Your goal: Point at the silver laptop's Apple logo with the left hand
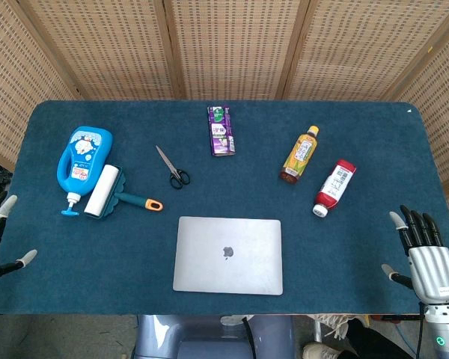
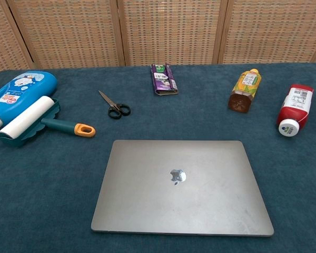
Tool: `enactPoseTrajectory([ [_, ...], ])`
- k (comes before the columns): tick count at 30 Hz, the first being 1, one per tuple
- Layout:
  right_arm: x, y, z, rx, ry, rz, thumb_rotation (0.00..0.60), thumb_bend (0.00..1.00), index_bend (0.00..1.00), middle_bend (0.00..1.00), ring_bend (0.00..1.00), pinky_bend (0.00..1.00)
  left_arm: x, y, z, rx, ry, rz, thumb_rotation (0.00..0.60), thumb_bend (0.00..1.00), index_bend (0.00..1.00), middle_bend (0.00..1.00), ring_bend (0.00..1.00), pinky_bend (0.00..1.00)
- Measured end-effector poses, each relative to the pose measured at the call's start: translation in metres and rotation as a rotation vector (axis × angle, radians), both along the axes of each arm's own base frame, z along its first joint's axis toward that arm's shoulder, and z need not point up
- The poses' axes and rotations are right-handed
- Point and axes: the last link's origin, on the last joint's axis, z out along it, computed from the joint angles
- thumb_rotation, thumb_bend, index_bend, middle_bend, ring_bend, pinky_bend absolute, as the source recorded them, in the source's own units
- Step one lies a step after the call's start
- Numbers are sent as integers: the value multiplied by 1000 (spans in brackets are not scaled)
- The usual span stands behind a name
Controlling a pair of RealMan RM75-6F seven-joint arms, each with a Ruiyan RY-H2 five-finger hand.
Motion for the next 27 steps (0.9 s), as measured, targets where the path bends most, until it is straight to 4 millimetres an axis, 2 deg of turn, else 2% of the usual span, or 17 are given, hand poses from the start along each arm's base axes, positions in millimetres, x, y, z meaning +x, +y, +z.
enactPoseTrajectory([
  [10,-1,-2,1,-2,2,-3,600,0,0,0,0,0,-2,-1,1,18,-7,-16,600,0,0,0,0,0],
  [11,-1,-2,1,-2,2,-4,600,0,0,0,0,0,-2,-2,1,15,-8,-18,600,0,0,33,21,5],
  [13,0,-2,1,-4,0,-5,600,0,0,0,0,0,0,-2,-1,4,-15,-23,600,0,0,339,320,235],
  [14,0,-2,2,-6,-2,-4,600,0,0,0,0,0,2,-2,-1,2,-21,-26,600,27,0,563,553,462],
  [15,1,-3,2,-10,-3,-4,600,0,0,0,0,0,3,-1,-2,-4,-30,-30,600,99,0,740,758,703],
  [16,1,-3,3,-13,-2,-4,600,0,0,0,0,0,4,0,-5,-17,-38,-34,600,171,0,792,823,806],
  [17,1,-3,3,-15,-1,-6,600,0,0,0,0,0,5,1,-7,-35,-45,-38,600,320,0,866,900,908],
  [18,0,-4,3,-17,2,-8,600,0,0,0,0,0,7,3,-13,-65,-50,-43,600,499,0,924,955,966],
  [21,-2,-5,3,-18,7,-21,600,0,0,0,0,0,15,11,-30,-156,-45,-59,600,923,0,997,1000,1000],
  [23,-4,-6,3,-19,14,-32,600,0,0,0,0,0,22,16,-42,-227,-42,-72,600,992,0,1000,1000,1000],
  [27,-7,-8,1,-23,33,-49,600,0,0,0,0,0,43,24,-73,-421,-40,-99,600,1000,0,1000,1000,1000],
])
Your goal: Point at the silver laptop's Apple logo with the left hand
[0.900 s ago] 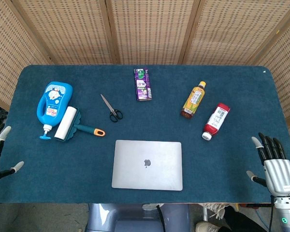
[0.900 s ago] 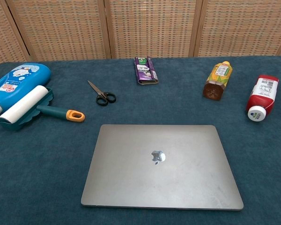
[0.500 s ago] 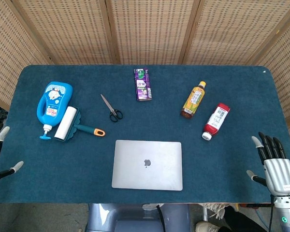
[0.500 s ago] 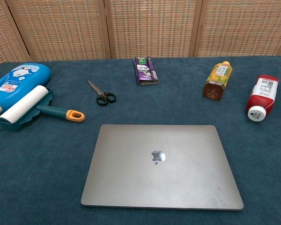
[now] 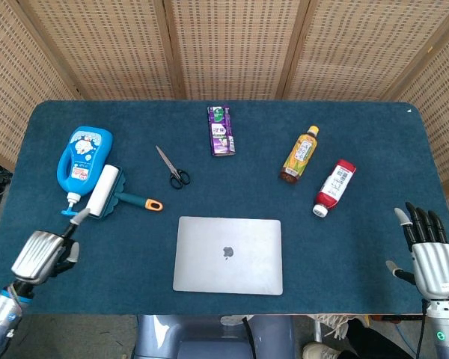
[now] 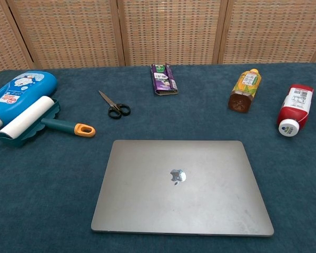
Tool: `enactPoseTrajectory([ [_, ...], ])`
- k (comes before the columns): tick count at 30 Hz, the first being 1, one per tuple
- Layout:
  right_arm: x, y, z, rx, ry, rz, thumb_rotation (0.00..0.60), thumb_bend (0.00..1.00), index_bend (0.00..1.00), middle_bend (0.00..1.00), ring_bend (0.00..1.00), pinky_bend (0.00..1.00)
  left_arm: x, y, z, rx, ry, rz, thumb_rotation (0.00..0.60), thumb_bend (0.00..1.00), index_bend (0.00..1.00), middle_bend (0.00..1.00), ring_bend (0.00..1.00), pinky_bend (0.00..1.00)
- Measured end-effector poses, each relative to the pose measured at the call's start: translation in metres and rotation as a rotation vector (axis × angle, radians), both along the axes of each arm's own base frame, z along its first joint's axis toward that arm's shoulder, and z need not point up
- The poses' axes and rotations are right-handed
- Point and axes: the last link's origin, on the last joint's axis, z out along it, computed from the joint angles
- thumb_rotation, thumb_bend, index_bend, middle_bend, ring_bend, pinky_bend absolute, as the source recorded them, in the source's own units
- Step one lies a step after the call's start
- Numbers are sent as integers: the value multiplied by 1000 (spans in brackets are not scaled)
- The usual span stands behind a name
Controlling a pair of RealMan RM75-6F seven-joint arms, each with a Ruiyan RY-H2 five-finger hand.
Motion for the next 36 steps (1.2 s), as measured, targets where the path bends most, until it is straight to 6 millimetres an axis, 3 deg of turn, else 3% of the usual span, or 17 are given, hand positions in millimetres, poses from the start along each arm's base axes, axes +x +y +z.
enactPoseTrajectory([
  [13,-6,-5,-4,-7,47,-50,600,0,0,0,0,0,80,20,-68,-467,117,-83,600,1000,0,1000,1000,1000],
  [27,-8,-5,-6,6,53,-60,600,0,0,0,0,0,148,39,-120,-627,148,-79,600,1000,0,1000,1000,1000],
  [36,-9,-6,-3,1,43,-68,600,0,0,0,0,0,176,42,-152,-686,172,-64,600,1000,11,1000,1000,1000],
])
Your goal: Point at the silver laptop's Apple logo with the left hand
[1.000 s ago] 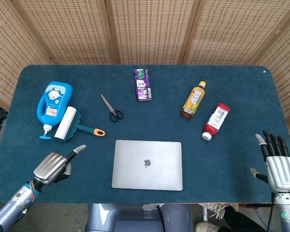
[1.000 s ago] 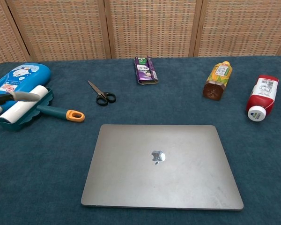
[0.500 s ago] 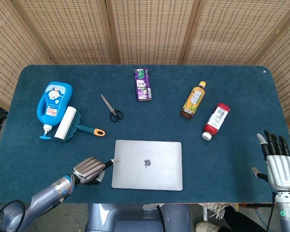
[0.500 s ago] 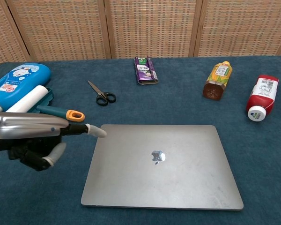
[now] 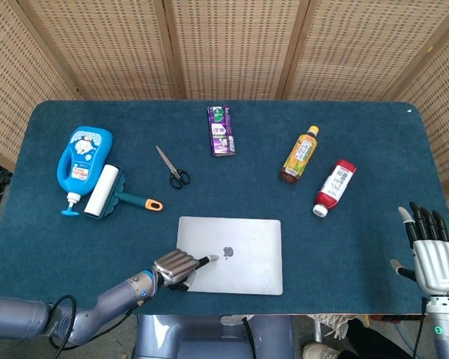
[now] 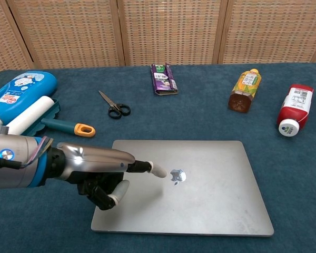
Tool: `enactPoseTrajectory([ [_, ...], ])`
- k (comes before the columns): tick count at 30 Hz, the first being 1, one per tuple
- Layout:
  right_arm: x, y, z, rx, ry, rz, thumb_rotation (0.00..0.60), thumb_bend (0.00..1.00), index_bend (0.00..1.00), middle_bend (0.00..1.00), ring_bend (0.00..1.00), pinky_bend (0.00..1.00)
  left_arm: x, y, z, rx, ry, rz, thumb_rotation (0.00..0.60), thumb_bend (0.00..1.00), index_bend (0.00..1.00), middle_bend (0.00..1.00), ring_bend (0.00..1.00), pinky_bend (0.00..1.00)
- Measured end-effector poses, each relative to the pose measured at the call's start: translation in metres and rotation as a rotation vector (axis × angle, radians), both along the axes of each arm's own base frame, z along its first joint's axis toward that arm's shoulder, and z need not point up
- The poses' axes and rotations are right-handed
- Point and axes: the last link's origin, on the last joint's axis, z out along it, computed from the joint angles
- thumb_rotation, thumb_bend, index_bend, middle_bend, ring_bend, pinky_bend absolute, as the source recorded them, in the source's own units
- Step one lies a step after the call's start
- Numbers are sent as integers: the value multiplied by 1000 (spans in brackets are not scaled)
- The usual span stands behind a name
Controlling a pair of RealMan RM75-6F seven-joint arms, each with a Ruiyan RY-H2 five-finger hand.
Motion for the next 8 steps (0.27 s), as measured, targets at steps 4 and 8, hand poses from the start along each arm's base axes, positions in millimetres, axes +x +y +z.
enactPoseTrajectory([
  [4,-1,0,1,0,-2,-6,600,0,0,0,0,0,5,2,-6,8,18,18,600,1000,19,1000,1000,1000],
  [8,-2,-1,2,-4,-4,-5,600,0,0,0,0,0,9,5,-10,31,40,31,600,1000,19,1000,1000,1000],
])
